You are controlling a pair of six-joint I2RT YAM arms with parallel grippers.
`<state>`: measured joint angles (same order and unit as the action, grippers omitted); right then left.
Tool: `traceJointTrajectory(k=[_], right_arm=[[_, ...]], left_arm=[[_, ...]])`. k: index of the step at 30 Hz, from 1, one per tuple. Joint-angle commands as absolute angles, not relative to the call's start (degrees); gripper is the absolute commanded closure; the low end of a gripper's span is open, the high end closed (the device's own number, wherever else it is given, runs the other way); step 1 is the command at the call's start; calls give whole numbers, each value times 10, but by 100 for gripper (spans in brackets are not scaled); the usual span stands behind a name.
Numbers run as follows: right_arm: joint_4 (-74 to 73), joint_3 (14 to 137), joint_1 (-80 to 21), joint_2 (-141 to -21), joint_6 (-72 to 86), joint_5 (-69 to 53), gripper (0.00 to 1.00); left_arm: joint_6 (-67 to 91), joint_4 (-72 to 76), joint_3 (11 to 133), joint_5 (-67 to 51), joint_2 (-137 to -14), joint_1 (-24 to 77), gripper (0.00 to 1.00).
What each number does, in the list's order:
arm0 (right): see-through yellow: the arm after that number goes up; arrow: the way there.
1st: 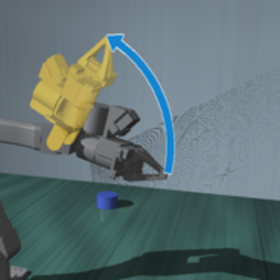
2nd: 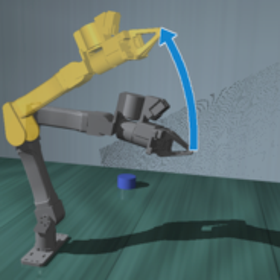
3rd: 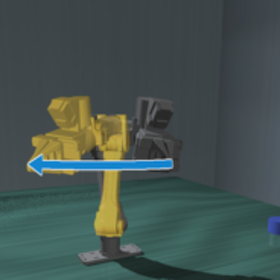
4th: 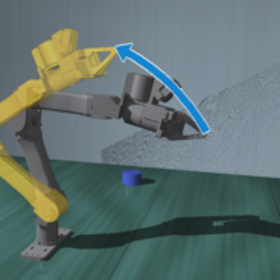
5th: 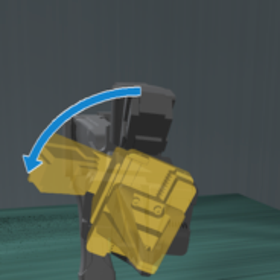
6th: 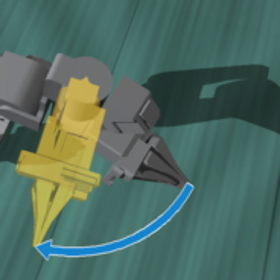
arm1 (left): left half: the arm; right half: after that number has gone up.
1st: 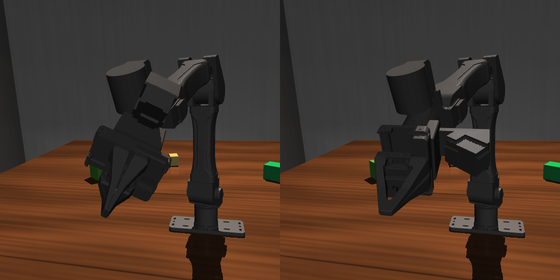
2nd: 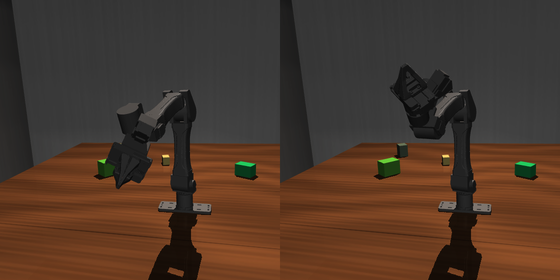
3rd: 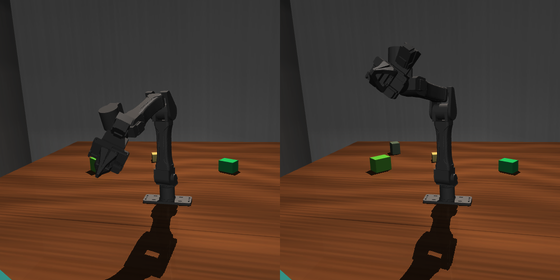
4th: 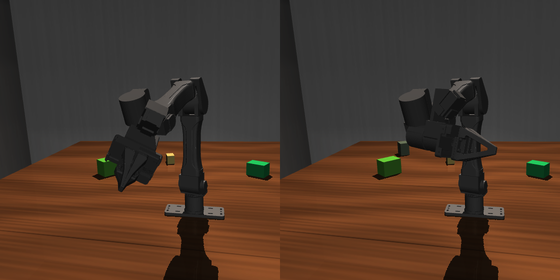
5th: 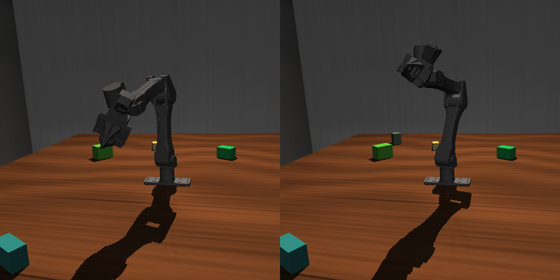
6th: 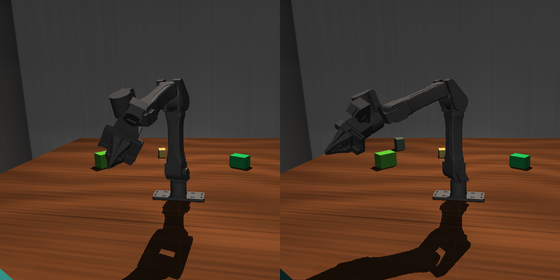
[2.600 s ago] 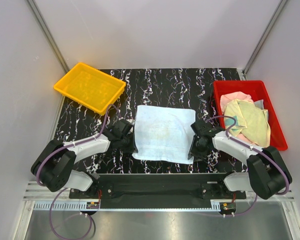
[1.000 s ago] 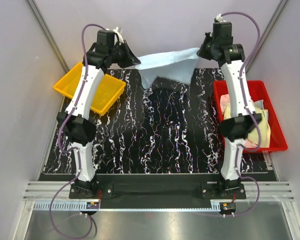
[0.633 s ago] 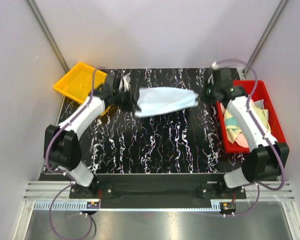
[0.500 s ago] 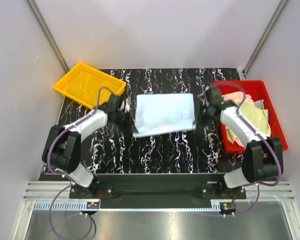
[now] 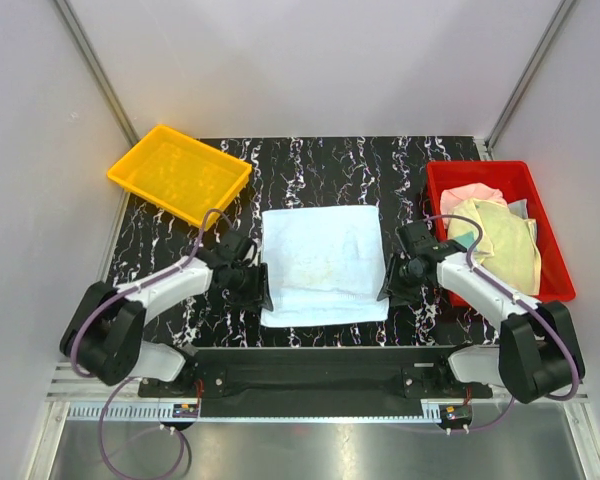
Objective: Fold and stack the towels
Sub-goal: Fold the towel
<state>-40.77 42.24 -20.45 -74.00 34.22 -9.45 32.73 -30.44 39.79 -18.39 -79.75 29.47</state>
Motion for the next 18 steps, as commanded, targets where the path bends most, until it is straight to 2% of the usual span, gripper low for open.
traceJointTrajectory(k=[1,5,13,18], right_arm=[[-426,464,-209,-721,345,-61,54],[-378,527,-208,-779,268,-58,52],[-333,778,-177,-1028,133,-74,76],[-340,913,-156,-1157,108,-81,78]], left_arm=[[321,-337,443,-126,-737,299,44],[264,-338,541,-89,-766,292,40],[170,-306,750,-106,-987,229,42],[156,-309,855,-111,-1121,200,44]])
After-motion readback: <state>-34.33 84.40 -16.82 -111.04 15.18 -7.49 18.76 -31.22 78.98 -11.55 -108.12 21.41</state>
